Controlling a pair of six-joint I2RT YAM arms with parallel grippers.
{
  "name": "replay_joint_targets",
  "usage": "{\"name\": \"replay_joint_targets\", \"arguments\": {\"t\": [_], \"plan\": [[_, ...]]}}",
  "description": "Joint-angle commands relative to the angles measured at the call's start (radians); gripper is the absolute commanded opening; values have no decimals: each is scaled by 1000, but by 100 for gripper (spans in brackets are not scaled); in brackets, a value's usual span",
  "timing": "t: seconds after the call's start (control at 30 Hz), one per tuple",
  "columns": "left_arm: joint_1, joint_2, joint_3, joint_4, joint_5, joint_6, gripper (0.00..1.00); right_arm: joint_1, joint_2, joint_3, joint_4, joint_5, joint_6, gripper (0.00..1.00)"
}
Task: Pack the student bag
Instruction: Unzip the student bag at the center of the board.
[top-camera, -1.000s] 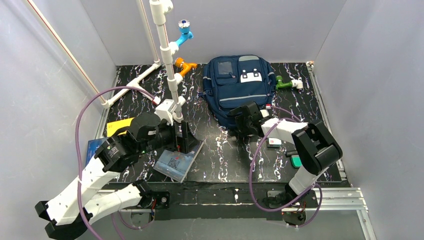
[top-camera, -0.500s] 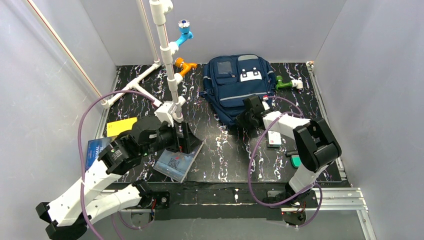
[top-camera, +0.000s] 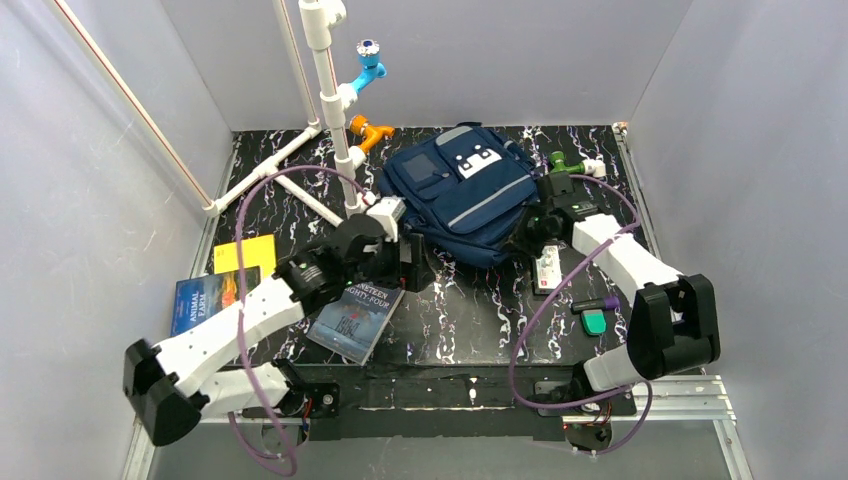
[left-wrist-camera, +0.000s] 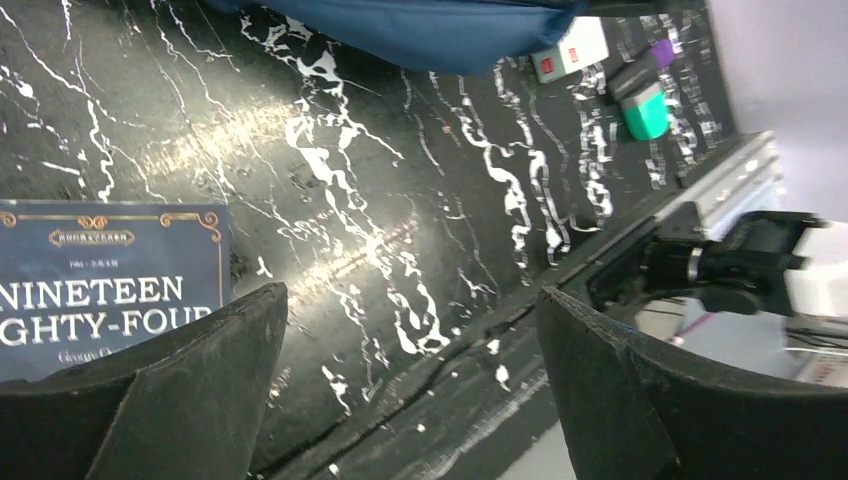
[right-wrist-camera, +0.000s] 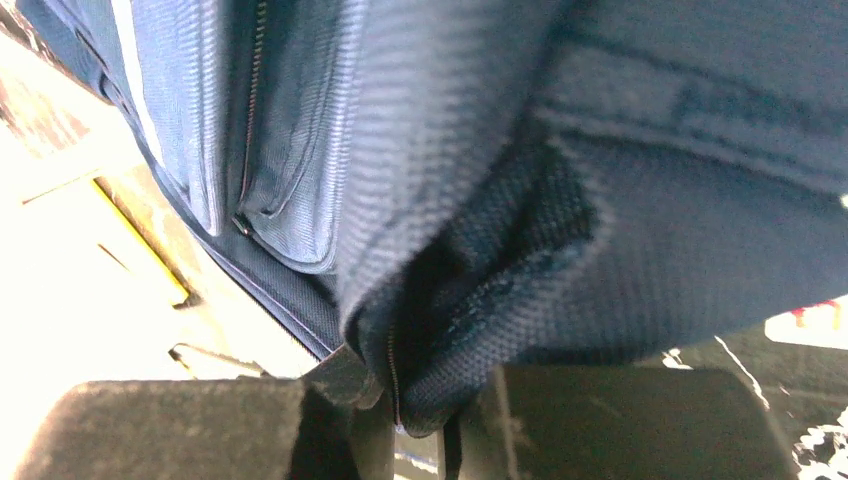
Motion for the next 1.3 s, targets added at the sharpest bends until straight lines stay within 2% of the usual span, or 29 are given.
{"name": "replay_joint_targets", "arguments": {"t": [0.0,0.1,0.17,0.23,0.33,0.4,0.5,0.63,0.9,1.07,1.27], "plan": [[4,139,25,84,-22,132,92,-78,-81,2,-96,-258,-147,1],[4,211,1,168,-64,207,92,-127,-133,-16,-89,-308,-142,1],[9,207,-79,316,-140,226,93,-164,-154,2,-118,-321,-142,1],[31,197,-142,434,-131,229,94,-182,-168,19,-144,-337,-138,1],[50,215,-148,457,-150,217,90,-204,-189,32,-154,-374,-118,1],[52,241,-139,459,-142,233,80,-222,-193,30,-155,-413,-105,1],[52,278,-128,465,-139,260,55,-233,-188,18,-151,-454,-88,1],[54,316,-113,477,-148,292,44,-237,-185,14,-145,-493,-70,1],[54,381,-58,476,-238,314,38,-239,-193,40,-128,-504,-44,1],[54,444,-9,458,-305,327,41,-242,-183,56,-131,-513,-40,1],[54,505,52,413,-397,350,39,-242,-178,76,-126,-511,-31,1]]}}
